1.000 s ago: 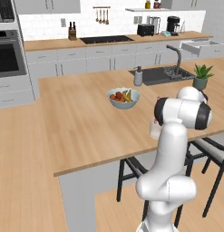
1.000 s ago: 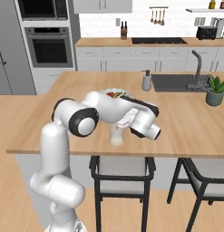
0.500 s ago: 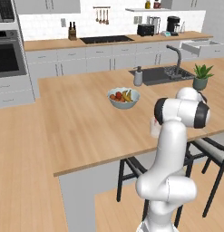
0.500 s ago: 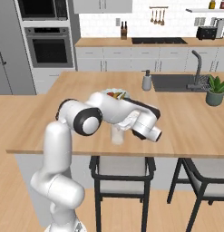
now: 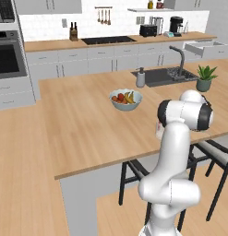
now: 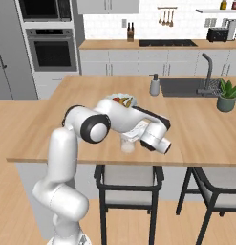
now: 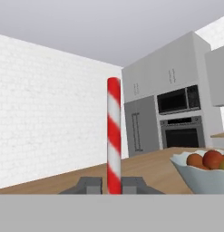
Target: Take a straw from the drawer in front and place it inside the glass cup on the dining counter.
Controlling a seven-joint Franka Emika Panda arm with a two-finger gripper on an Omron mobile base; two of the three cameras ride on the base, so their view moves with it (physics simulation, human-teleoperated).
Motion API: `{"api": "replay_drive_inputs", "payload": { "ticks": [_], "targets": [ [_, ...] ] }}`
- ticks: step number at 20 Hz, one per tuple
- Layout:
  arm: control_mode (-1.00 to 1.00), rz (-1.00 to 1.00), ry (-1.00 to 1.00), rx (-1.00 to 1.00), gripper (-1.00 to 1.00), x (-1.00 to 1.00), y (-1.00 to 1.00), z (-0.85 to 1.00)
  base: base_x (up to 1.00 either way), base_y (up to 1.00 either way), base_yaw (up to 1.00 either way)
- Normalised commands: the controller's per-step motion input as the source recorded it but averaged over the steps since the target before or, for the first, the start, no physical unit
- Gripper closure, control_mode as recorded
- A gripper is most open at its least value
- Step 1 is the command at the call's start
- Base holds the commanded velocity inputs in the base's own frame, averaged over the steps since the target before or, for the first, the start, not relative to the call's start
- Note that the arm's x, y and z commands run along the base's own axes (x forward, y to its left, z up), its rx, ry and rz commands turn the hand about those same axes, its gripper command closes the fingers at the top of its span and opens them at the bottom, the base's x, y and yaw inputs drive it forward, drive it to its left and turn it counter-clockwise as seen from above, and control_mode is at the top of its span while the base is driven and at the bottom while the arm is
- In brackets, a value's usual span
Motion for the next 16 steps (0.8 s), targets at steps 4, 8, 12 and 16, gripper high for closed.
{"api": "replay_drive_inputs", "payload": {
  "ticks": [4,8,12,16],
  "targets": [
    [-1.0,0.0,0.0,0.0,1.0,0.0,0.0,-0.06,0.0,0.0,0.0],
    [-1.0,0.0,0.0,0.0,1.0,0.0,0.0,0.0,0.0,0.0,0.0],
    [-1.0,0.0,0.0,0.0,-1.0,0.0,0.0,0.0,0.0,0.0,0.0],
    [-1.0,0.0,0.0,0.0,-1.0,-0.01,0.0,0.0,0.0,0.0,0.0]
  ]
}}
